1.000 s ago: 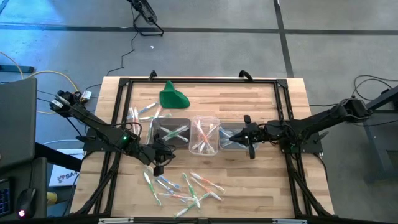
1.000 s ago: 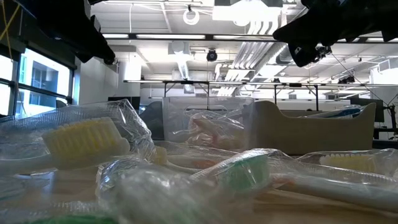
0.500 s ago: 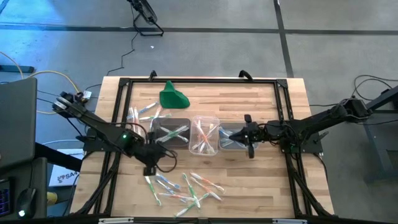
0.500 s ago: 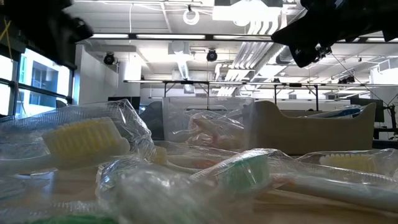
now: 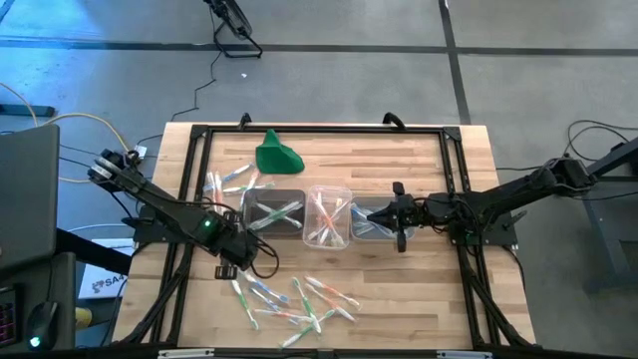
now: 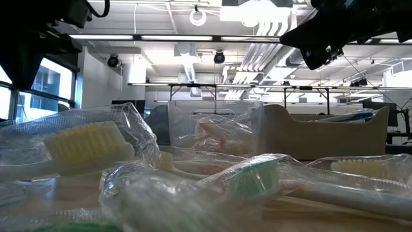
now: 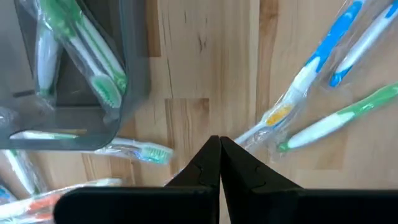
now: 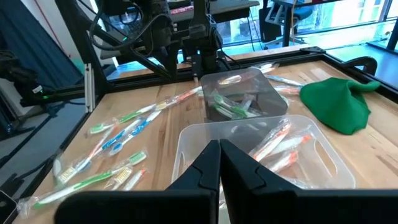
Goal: Pick & Place Toothbrushes
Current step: Put the orange toothbrush into the transparent bin
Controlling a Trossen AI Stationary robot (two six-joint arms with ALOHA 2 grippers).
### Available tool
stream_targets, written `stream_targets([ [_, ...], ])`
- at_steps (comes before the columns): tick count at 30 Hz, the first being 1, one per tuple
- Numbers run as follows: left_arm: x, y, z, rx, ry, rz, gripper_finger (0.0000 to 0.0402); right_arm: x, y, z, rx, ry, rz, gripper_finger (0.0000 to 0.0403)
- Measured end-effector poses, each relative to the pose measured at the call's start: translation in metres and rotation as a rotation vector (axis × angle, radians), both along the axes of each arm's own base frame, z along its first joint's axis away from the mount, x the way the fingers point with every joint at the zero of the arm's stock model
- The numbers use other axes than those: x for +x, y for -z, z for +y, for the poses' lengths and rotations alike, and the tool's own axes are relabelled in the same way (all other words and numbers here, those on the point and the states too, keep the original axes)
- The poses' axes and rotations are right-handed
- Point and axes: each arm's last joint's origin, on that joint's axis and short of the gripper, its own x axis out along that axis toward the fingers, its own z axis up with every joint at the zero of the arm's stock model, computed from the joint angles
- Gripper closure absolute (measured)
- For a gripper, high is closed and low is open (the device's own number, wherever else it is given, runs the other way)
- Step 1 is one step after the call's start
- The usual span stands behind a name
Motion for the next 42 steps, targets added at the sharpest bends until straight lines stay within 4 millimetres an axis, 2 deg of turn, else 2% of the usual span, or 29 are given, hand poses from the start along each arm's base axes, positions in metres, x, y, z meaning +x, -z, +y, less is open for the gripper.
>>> stream_targets([
  [4,0.002,0.013,-0.002,0.012,0.032,0.058,0.0367,0.000,0.001,0.000,-0.001,0.000,0.006,0.0401],
  [12,0.003,0.039,-0.004,0.019,0.102,0.185,0.0268,0.000,0.001,0.000,0.022,0.004,0.007,0.0401],
  [16,0.003,0.048,-0.005,-0.001,0.102,0.225,0.0244,0.000,0.002,0.000,0.023,0.005,0.014,0.0401],
  [30,0.013,0.063,-0.012,-0.029,0.158,0.235,0.0241,0.000,0.004,0.000,0.019,0.006,0.036,0.0401],
  [42,0.013,0.064,-0.012,-0.034,0.182,0.251,0.0241,-0.001,0.005,0.000,0.016,0.006,0.050,0.0401],
])
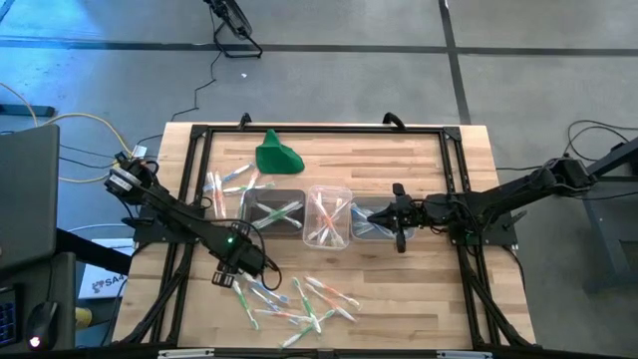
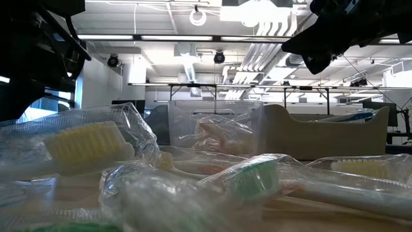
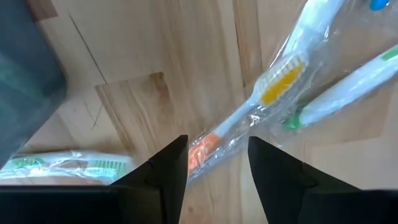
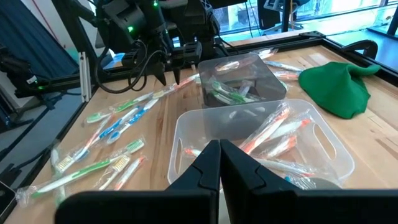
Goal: Pick & Place Toothbrushes
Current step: Put the orange toothbrush into the transparent bin
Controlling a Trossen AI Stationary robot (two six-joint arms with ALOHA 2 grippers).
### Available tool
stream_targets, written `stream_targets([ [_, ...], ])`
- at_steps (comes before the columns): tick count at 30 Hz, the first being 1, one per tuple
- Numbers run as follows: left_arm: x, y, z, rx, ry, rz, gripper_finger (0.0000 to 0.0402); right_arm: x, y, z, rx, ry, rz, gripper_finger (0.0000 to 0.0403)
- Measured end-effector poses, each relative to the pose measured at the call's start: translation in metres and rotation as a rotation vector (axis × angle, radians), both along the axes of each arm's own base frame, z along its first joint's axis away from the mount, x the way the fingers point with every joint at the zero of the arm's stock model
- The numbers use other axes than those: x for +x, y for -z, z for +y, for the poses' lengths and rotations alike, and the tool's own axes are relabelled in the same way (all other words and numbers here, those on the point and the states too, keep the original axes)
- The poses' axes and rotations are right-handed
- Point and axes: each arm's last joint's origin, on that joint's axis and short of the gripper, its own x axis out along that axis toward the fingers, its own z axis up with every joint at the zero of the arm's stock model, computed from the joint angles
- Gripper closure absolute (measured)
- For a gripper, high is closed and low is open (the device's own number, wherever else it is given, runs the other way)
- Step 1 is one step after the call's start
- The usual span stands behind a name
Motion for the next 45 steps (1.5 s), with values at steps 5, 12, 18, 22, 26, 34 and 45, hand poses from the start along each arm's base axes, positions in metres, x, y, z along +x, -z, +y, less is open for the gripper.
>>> stream_targets([
  [5,0.000,0.000,0.000,-0.001,0.000,-0.001,0.0241,0.000,0.000,0.000,0.000,0.000,0.000,0.0401],
  [12,0.000,0.000,0.000,-0.001,0.000,0.000,0.0241,0.000,0.000,0.000,0.000,0.000,0.000,0.0401],
  [18,0.000,0.000,0.000,-0.003,0.000,-0.005,0.0241,0.000,0.000,0.000,0.000,0.000,0.000,0.0401],
  [22,0.001,0.000,0.000,-0.005,0.000,-0.008,0.0241,0.000,0.000,0.000,0.000,0.000,0.000,0.0401],
  [26,0.001,0.003,-0.001,0.002,0.000,0.005,0.0241,0.000,0.000,0.000,0.000,0.000,0.000,0.0401],
  [34,0.006,0.021,-0.005,0.004,0.031,0.083,0.0241,0.000,0.000,0.000,0.000,0.000,0.000,0.0401],
  [45,0.008,0.028,-0.005,0.034,0.001,0.100,0.0241,0.000,0.000,0.000,0.000,0.000,0.001,0.0401],
])
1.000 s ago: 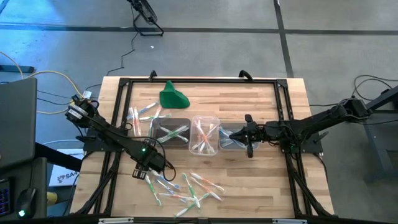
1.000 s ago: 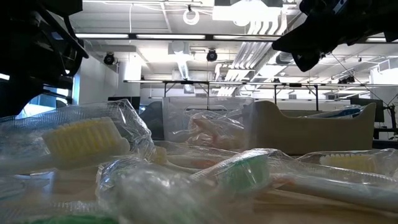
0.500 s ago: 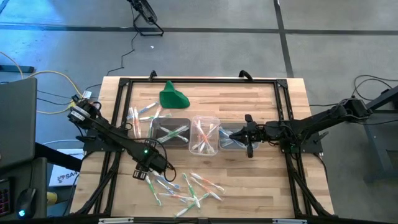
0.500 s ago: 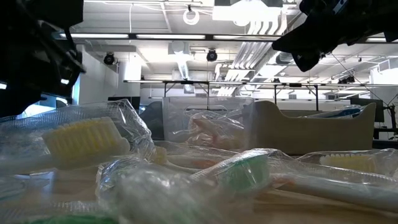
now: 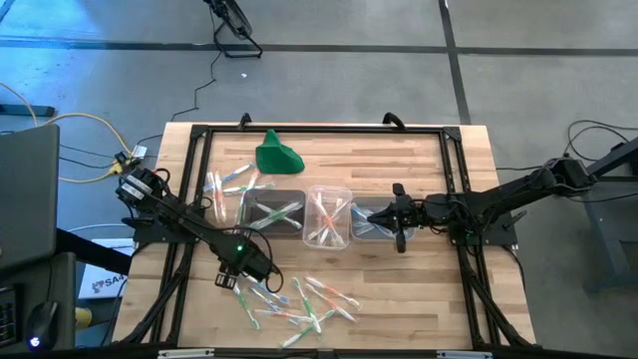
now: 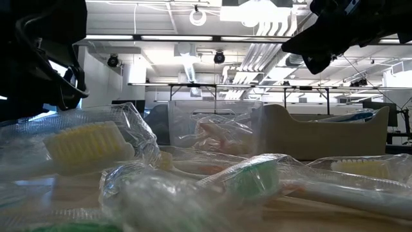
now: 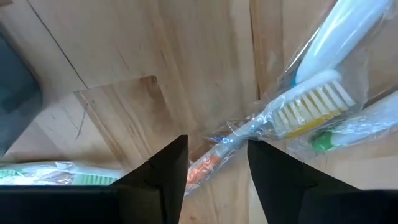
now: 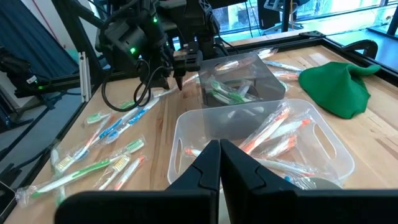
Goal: Pick & Place Toothbrushes
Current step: Put the orange toothbrush into the transparent bin
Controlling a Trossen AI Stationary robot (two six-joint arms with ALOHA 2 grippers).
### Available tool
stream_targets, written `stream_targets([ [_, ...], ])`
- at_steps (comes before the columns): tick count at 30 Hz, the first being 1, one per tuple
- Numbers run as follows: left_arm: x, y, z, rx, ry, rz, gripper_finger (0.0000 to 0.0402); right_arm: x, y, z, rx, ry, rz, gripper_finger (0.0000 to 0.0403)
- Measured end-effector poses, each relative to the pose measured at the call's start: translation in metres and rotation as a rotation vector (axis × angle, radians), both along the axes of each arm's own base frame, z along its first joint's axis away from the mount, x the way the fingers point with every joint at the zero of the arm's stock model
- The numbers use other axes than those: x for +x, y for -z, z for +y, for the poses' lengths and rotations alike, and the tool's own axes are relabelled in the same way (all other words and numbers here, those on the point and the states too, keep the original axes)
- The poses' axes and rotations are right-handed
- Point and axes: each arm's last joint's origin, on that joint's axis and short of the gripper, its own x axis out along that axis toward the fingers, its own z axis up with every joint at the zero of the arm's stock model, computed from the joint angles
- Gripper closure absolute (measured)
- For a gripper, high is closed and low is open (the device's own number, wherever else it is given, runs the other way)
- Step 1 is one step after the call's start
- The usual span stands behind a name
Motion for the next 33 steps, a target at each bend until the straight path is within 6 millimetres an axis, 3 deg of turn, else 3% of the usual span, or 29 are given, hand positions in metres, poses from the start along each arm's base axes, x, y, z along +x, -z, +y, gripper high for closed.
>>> stream_targets([
  [4,0.0000,0.0001,-0.0004,-0.010,-0.005,0.005,0.0256,0.0000,0.0000,0.0000,0.000,0.000,0.000,0.0401],
  [17,0.0004,0.0018,-0.0043,-0.127,-0.022,0.043,0.0378,0.0000,0.0000,0.0000,-0.001,0.000,0.000,0.0401],
  [33,0.0000,0.0015,-0.0039,-0.120,-0.027,0.046,0.0387,0.0000,0.0001,-0.0001,-0.008,0.001,0.001,0.0401],
])
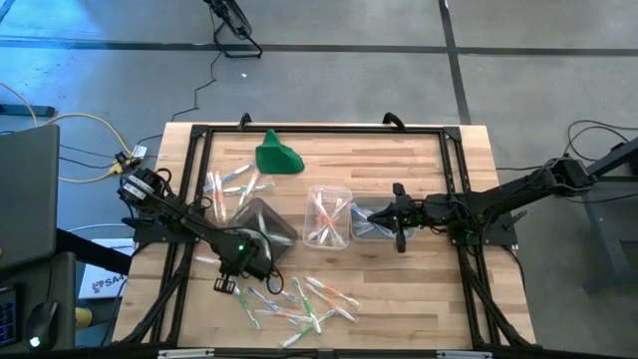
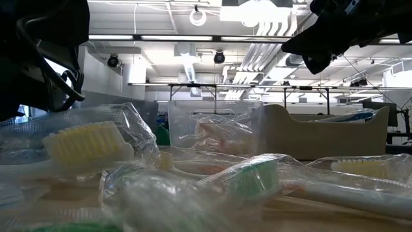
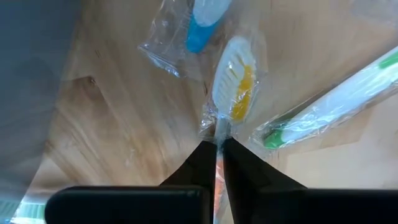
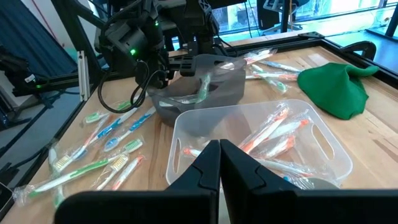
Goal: Pick & Place Toothbrushes
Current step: Put the orange toothbrush into the transparent bin
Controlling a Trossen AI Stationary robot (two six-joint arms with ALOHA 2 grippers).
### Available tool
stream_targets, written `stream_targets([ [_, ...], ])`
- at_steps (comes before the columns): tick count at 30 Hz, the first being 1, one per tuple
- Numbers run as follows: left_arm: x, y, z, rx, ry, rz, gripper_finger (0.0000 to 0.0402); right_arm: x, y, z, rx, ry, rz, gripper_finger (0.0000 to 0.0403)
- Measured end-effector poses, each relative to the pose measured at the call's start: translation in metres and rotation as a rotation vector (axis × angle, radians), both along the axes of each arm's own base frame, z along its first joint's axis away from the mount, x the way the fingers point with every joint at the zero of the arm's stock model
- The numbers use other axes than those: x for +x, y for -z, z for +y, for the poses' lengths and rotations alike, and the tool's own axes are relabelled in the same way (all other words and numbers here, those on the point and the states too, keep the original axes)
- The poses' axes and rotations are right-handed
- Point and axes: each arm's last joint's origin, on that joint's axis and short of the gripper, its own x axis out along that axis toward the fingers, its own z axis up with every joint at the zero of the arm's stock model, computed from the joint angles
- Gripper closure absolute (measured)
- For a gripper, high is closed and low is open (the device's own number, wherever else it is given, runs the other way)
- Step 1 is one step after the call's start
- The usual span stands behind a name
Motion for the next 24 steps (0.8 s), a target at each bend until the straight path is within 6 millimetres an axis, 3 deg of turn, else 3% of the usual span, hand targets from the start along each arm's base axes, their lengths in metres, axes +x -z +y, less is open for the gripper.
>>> stream_targets([
  [6,0.002,-0.008,0.000,0.036,0.003,0.012,0.0387,0.000,0.000,0.000,-0.008,-0.002,0.001,0.0401],
  [12,0.011,-0.029,-0.004,0.079,0.011,-0.005,0.0387,0.000,0.000,0.000,-0.025,-0.006,0.001,0.0401],
  [24,0.037,-0.095,-0.014,0.132,0.019,-0.165,0.0387,0.000,0.000,0.000,-0.025,-0.009,0.004,0.0401],
])
